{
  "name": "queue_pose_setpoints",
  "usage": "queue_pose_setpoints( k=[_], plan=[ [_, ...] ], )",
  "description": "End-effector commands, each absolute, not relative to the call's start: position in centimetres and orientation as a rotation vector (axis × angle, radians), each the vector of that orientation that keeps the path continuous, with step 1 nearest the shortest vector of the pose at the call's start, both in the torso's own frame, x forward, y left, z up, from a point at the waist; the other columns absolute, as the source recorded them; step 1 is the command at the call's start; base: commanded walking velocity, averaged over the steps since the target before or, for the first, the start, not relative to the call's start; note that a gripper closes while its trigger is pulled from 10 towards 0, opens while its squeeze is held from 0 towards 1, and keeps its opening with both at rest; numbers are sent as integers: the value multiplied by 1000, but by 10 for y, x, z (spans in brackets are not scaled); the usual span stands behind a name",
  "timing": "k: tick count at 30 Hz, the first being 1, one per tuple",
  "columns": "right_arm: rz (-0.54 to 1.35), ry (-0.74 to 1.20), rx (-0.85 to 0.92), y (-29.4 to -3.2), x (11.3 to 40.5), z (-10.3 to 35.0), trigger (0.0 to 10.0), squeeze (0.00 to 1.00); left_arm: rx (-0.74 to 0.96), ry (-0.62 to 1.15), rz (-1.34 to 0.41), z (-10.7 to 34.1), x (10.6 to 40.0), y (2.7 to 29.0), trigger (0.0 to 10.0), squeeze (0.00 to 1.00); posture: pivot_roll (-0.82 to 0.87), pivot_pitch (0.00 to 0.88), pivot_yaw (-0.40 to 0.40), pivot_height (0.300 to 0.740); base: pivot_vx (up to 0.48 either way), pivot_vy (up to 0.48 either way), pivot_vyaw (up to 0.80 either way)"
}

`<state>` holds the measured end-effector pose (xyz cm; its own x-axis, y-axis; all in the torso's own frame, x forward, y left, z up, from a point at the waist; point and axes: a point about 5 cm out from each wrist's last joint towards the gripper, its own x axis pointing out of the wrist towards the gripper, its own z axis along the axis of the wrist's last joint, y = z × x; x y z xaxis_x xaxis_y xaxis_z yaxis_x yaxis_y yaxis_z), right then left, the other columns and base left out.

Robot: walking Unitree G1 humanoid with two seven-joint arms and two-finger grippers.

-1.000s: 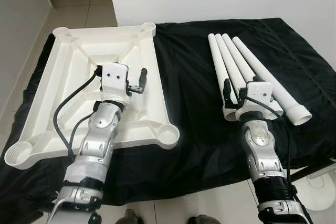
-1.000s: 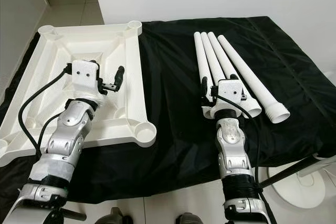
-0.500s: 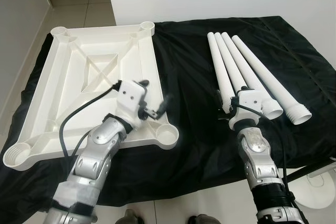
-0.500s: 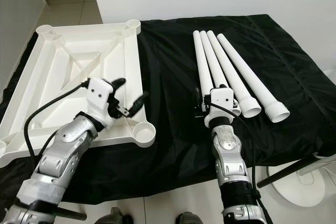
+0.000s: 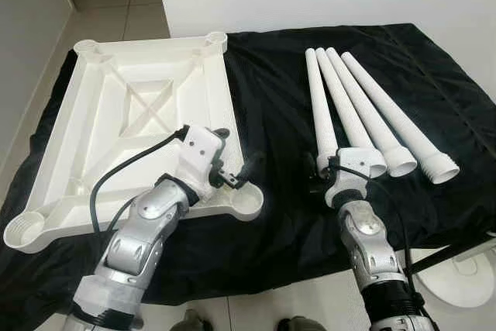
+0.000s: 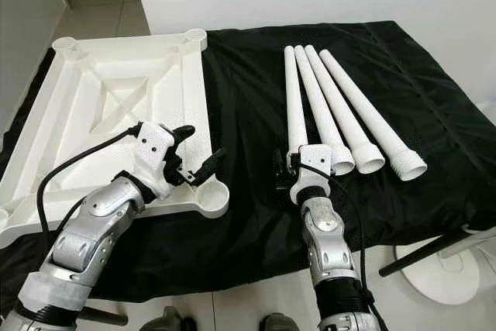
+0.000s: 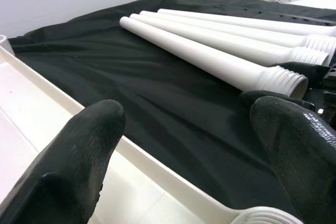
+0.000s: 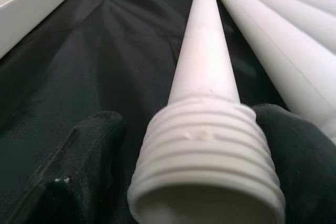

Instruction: Building children table

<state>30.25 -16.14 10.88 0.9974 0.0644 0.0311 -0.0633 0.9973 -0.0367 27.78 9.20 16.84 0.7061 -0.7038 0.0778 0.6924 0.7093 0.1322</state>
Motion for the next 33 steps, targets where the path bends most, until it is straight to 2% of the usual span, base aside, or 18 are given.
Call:
queue_pose_setpoints(
  k=[1, 8, 9, 10, 11, 18, 23, 24, 31, 33],
  plan=[
    [67, 1, -13, -161, 302, 103, 10000, 0, 105, -126, -879, 171, 274, 87, 10000, 0, -47, 64, 38, 740, 0, 0, 0],
    [79, 21, 7, -163, 306, 107, 10000, 0, 134, -130, -877, 175, 276, 87, 10000, 0, -51, 52, 43, 740, 0, 0, 0],
    [74, 26, 12, -164, 307, 106, 1373, 0, 130, -123, -881, 174, 276, 87, 10000, 0, -51, 52, 43, 740, 0, 0, 0],
    [74, 26, 12, -164, 307, 106, 1373, 0, 130, -123, -881, 174, 276, 87, 10000, 0, -51, 52, 43, 740, 0, 0, 0],
    [70, 66, 19, -165, 306, 103, 0, 0, 134, -102, -883, 173, 276, 86, 10000, 0, -55, 42, 42, 740, 0, 0, 0],
    [83, 154, 128, -165, 304, 94, 0, 0, 152, -61, -942, 170, 273, 83, 10000, 0, -56, 38, 40, 740, 0, 0, 0],
    [53, 142, 101, -168, 305, 95, 275, 0, 179, -38, -941, 166, 274, 80, 10000, 0, -57, 36, 35, 740, 0, 0, 0],
    [29, 130, 80, -171, 305, 96, 10000, 0, 216, -3, -930, 160, 277, 79, 10000, 0, -57, 36, 35, 740, 0, 0, 0],
    [-6, 40, 4, -178, 307, 106, 10000, 0, 243, 120, -858, 145, 289, 81, 10000, 0, -65, 28, 33, 740, 0, 0, 0],
    [-11, -67, -46, -180, 305, 121, 10000, 0, 201, 122, -852, 147, 293, 80, 10000, 0, -75, 27, 38, 740, 0, 0, 0]
  ],
)
